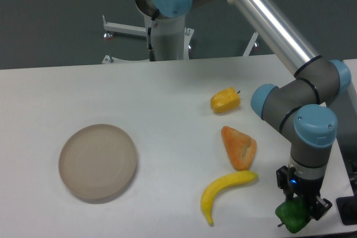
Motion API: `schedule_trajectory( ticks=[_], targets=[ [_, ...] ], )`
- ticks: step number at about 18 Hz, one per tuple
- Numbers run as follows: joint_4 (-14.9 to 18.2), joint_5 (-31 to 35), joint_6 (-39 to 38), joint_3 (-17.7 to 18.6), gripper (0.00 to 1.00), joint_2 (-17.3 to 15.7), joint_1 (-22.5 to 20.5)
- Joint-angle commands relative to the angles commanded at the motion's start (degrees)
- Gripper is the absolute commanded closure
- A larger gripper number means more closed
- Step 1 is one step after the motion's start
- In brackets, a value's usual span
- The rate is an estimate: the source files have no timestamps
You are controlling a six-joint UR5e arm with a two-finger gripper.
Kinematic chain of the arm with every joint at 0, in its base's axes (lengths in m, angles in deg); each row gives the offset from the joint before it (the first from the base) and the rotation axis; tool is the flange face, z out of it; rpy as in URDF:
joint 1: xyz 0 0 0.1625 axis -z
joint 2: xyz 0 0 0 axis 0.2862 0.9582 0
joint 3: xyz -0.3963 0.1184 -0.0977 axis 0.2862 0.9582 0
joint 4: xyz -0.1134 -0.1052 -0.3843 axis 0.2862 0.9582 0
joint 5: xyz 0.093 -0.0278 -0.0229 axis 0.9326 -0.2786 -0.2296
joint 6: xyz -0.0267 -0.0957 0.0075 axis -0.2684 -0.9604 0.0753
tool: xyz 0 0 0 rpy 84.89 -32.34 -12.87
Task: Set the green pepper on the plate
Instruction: 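Carry the held green pepper across the table over the beige plate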
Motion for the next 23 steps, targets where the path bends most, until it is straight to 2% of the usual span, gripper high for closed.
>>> schedule_trajectory(
  ticks=[6, 9, 11, 14, 15, 18, 23],
  targets=[
    [0.79, 0.18, -2.71, 1.57, 0.66, -1.92, 1.93],
    [2.01, 0.00, -8.69, 6.75, 0.66, -6.40, 2.20],
    [5.78, -0.09, -12.54, 11.92, 0.66, -11.22, 2.98],
    [7.73, -0.09, -20.10, 17.21, 0.66, -16.60, 4.13],
    [8.95, -0.44, -24.13, 19.58, 0.66, -18.61, 5.78],
    [8.97, -0.70, -32.41, 23.28, 0.66, -21.52, 8.95],
    [8.44, -2.02, -38.84, 30.93, 0.66, -25.48, 17.57]
  ],
)
